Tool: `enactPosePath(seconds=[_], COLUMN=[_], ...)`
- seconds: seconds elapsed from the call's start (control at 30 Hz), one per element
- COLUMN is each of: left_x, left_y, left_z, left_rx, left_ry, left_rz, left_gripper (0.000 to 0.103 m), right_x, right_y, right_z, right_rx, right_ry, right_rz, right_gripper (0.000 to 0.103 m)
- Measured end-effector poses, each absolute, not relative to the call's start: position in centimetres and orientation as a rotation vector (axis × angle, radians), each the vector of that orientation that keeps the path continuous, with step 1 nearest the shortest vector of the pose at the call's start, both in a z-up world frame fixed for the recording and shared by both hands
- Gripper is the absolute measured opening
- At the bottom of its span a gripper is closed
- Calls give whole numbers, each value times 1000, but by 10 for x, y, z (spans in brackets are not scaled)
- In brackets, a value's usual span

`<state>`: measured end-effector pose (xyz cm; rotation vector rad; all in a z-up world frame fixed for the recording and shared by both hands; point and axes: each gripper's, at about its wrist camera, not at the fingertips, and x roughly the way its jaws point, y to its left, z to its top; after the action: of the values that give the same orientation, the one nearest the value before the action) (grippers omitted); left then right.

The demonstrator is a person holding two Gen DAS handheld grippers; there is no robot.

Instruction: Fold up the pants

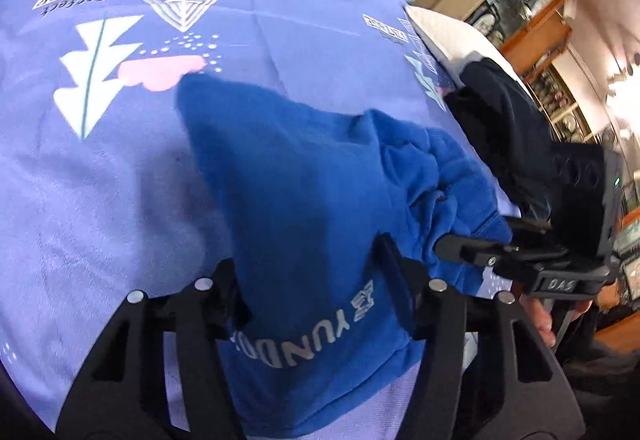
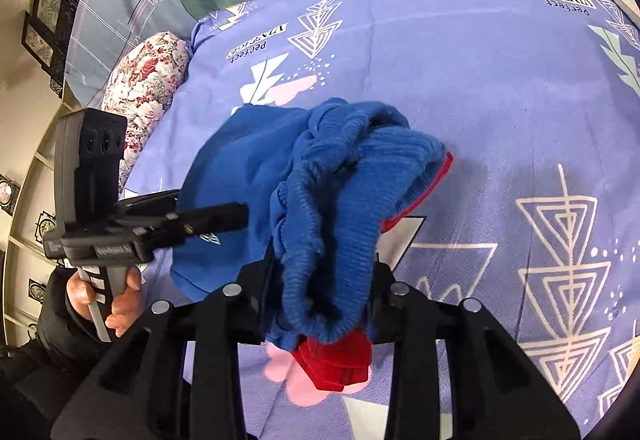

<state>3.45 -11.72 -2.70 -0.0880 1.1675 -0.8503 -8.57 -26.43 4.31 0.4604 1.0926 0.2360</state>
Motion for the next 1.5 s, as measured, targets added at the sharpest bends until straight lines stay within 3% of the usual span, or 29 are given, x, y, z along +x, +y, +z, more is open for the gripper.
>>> enactPosePath(seconds=[0.07,0.23,0.47,0.53,0.57,0.67,0.97,1.2,1.27,1.33,1.37,1.4,1.5], left_x=[44,58,63,61,58,47,66,174,224,281,311,335,394], left_y=[-113,-109,-118,-124,-127,-127,-118,-131,-139,-146,-147,-149,-131], left_z=[-44,-62,-69,-68,-67,-50,22,97,111,110,101,90,36], left_rx=[-81,-107,-66,-50,-56,-43,-147,-139,-151,-172,-159,-127,-77], left_ry=[1226,1266,1242,1231,1228,1173,1020,864,834,819,804,800,915], left_rz=[-818,-817,-857,-864,-885,-890,-896,-827,-799,-766,-712,-647,-393], left_gripper=[64,84,91,84,61,52,53,54,61,77,91,94,83], right_x=[-82,-80,-95,-87,-83,-84,-66,45,93,143,178,202,261], right_y=[-267,-297,-316,-307,-301,-293,-292,-301,-309,-318,-322,-327,-357], right_z=[30,-6,-23,-23,-24,-8,80,142,153,155,149,142,98], right_rx=[476,689,919,905,875,812,669,540,516,512,491,466,380], right_ry=[1149,1228,1236,1239,1248,1206,1023,904,865,839,821,806,809], right_rz=[217,230,380,397,376,345,364,348,329,297,260,211,-72], right_gripper=[38,55,58,51,40,31,29,30,31,38,54,73,76])
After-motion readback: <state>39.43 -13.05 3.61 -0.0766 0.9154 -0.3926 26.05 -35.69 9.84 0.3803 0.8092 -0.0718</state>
